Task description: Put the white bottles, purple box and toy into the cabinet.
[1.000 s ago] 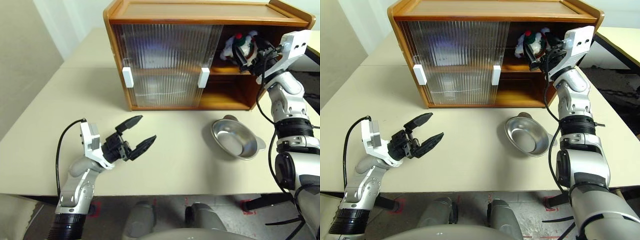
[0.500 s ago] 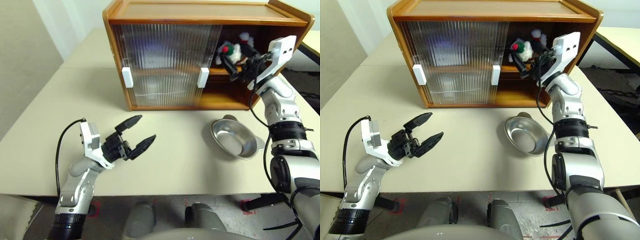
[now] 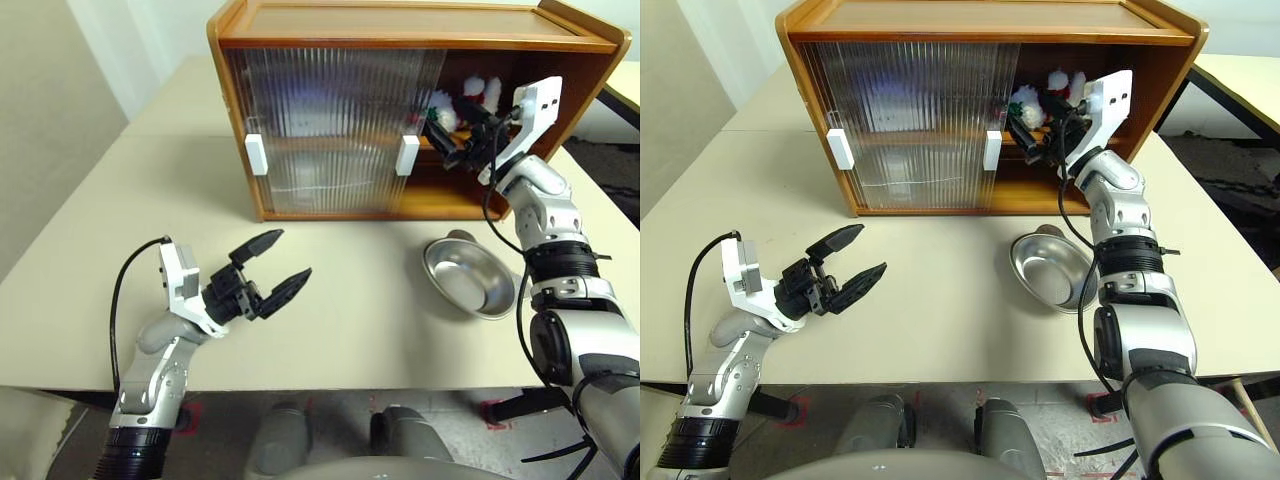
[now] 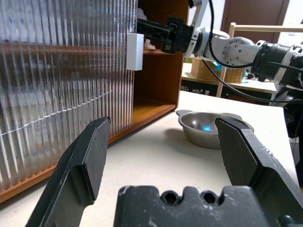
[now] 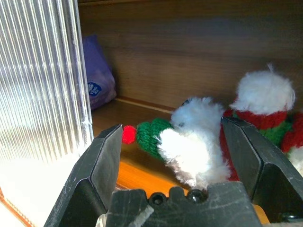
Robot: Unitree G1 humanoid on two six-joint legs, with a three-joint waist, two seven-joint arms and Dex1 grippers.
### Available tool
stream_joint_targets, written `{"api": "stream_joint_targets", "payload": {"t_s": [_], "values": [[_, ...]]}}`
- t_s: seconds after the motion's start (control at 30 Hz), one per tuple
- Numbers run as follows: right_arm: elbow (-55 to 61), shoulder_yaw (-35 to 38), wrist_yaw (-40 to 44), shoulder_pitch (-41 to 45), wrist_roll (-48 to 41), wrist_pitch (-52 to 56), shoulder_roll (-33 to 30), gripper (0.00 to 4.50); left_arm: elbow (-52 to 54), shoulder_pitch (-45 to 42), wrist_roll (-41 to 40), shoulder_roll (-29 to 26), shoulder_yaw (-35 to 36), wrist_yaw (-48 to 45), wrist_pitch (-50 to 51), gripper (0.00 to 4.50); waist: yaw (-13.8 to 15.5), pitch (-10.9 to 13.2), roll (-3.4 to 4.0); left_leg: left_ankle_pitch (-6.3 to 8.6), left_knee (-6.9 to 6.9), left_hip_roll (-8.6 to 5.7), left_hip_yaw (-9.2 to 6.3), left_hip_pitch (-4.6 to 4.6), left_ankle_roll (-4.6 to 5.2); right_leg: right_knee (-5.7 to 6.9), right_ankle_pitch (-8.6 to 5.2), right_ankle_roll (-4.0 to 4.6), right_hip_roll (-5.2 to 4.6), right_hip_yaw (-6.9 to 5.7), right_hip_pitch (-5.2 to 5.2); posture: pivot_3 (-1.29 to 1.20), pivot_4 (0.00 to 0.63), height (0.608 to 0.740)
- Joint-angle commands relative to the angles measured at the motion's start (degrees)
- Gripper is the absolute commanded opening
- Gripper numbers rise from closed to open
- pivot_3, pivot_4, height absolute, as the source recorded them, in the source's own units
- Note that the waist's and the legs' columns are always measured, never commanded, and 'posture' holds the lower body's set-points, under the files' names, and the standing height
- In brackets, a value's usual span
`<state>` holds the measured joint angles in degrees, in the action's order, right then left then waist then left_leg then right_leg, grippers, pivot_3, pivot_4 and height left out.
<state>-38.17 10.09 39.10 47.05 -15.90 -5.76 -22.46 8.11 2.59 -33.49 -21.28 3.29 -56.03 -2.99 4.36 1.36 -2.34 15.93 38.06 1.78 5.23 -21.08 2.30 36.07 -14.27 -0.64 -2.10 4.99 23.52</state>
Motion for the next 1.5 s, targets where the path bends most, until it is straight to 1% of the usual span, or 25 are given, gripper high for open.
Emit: {"api": "stream_joint_targets", "payload": {"t_s": [0.03,0.17,0.27,0.37,0.43,0.5,0.63,0.73,0.83,0.97,1.07,1.2,1.3,1.43,1.5], "values": [[5.41,2.37,2.52,-2.81,-2.79,1.27,-2.99,4.46,0.93,0.55,0.93,-0.16,-0.35,0.32,0.14,4.50,0.21,0.00,0.00,0.00,0.00,0.00,0.00,-0.01,0.00,-0.01,0.00,0.00,0.00,0.00,0.00,0.24,0.000,0.740],[14.34,3.67,5.71,-8.48,-6.48,4.80,-5.83,4.46,0.96,0.77,0.82,-0.32,-0.17,0.34,0.13,4.50,1.26,-0.01,0.01,0.00,0.00,0.00,-0.06,-0.11,0.00,-0.13,0.00,-0.01,-0.02,-0.07,0.02,0.23,0.000,0.740],[20.56,4.85,7.76,-13.22,-9.31,8.01,-8.09,4.46,1.01,0.87,0.68,-0.43,-0.09,0.28,0.22,4.50,1.46,-0.01,0.01,0.00,0.00,0.01,-0.06,-0.12,0.00,-0.12,0.00,-0.01,-0.06,-0.06,0.02,0.23,0.000,0.740],[25.66,6.75,11.23,-19.71,-12.31,10.59,-11.08,4.46,0.73,0.87,0.60,-0.65,-0.11,-0.06,0.35,4.50,1.60,-0.03,0.00,0.00,0.02,0.01,-0.07,-0.13,0.00,-0.13,0.01,-0.03,-0.08,-0.07,0.00,0.22,0.000,0.740],[29.07,8.82,13.88,-24.59,-15.99,12.62,-12.08,4.46,0.69,0.86,0.55,-0.78,-0.15,-0.26,0.44,4.50,1.61,-0.03,-0.01,-0.01,0.06,0.00,-0.07,-0.13,0.03,-0.14,0.03,-0.05,-0.03,-0.06,-0.01,0.22,0.000,0.740],[30.93,11.20,16.04,-30.00,-18.71,13.96,-12.76,4.46,0.79,0.91,0.51,-0.89,-0.27,-0.49,0.54,4.50,1.61,-0.05,-0.04,-0.01,0.08,0.00,-0.07,-0.12,0.03,-0.15,0.03,-0.06,0.00,-0.06,-0.05,0.22,0.000,0.740],[27.99,16.86,18.25,-37.52,-21.49,12.57,-12.82,4.46,0.97,0.88,0.46,-1.06,-0.64,-1.10,0.79,4.50,1.56,-0.06,-0.05,-0.02,0.13,-0.01,-0.05,-0.11,0.05,-0.18,0.02,-0.07,0.04,-0.05,-0.14,0.21,0.000,0.740],[24.50,20.85,17.49,-42.11,-24.23,16.10,-12.59,4.46,1.11,1.06,0.24,-1.06,-0.70,-1.48,0.97,4.50,1.42,-0.06,-0.05,-0.05,0.19,-0.01,0.00,-0.11,0.09,-0.19,0.00,-0.11,0.08,0.00,-0.20,0.21,0.003,0.740],[23.04,22.46,16.21,-45.95,-25.26,20.29,-12.47,4.46,1.01,1.22,-0.03,-0.81,-0.58,-1.64,1.02,4.50,1.32,-0.06,-0.06,-0.05,0.19,0.00,0.03,-0.11,0.10,-0.18,-0.04,-0.14,0.12,0.08,-0.28,0.21,0.008,0.740],[23.57,23.64,12.15,-49.92,-26.66,27.39,-12.27,4.46,0.12,1.24,-0.45,-0.35,-0.10,-1.98,0.64,4.50,1.16,-0.10,0.05,-0.05,0.19,0.00,0.06,-0.10,0.10,-0.16,-0.12,-0.28,0.14,0.15,-0.25,0.21,0.011,0.740],[24.17,24.15,9.40,-51.13,-28.51,32.70,-12.01,4.46,-0.64,1.28,-0.27,-0.23,0.09,-2.53,0.29,4.50,1.11,-0.13,0.10,-0.06,0.19,0.00,0.06,-0.10,0.10,-0.16,-0.13,-0.29,0.17,0.17,-0.25,0.20,0.014,0.740],[25.87,25.34,6.28,-51.44,-33.73,41.42,-10.69,4.46,-0.82,1.32,-0.08,-0.21,0.21,-2.73,0.16,4.50,1.15,-0.14,0.12,-0.06,0.19,-0.01,0.06,-0.11,0.11,-0.17,-0.13,-0.31,0.19,0.17,-0.25,0.20,0.013,0.740],[27.53,24.71,4.74,-52.61,-35.30,46.41,-10.11,4.46,-0.98,1.44,0.03,-0.23,0.37,-2.88,-0.05,4.50,1.29,-0.15,0.14,-0.07,0.19,0.00,0.05,-0.12,0.13,-0.17,-0.16,-0.35,0.19,0.16,-0.25,0.21,0.010,0.740],[31.39,25.28,2.13,-52.71,-41.48,54.22,-7.86,4.46,-2.53,1.46,0.22,-0.33,0.86,-3.58,-1.05,4.50,1.39,-0.17,0.17,-0.07,0.18,-0.01,0.05,-0.19,0.13,-0.20,-0.21,-0.40,0.17,0.16,-0.22,0.21,0.005,0.740],[33.07,24.04,1.39,-53.49,-41.73,56.40,-7.68,4.46,-2.92,1.39,0.32,-0.30,0.89,-3.72,-1.40,4.50,1.37,-0.18,0.18,-0.07,0.18,-0.01,0.06,-0.19,0.13,-0.20,-0.21,-0.41,0.17,0.17,-0.22,0.21,0.003,0.740]]}}
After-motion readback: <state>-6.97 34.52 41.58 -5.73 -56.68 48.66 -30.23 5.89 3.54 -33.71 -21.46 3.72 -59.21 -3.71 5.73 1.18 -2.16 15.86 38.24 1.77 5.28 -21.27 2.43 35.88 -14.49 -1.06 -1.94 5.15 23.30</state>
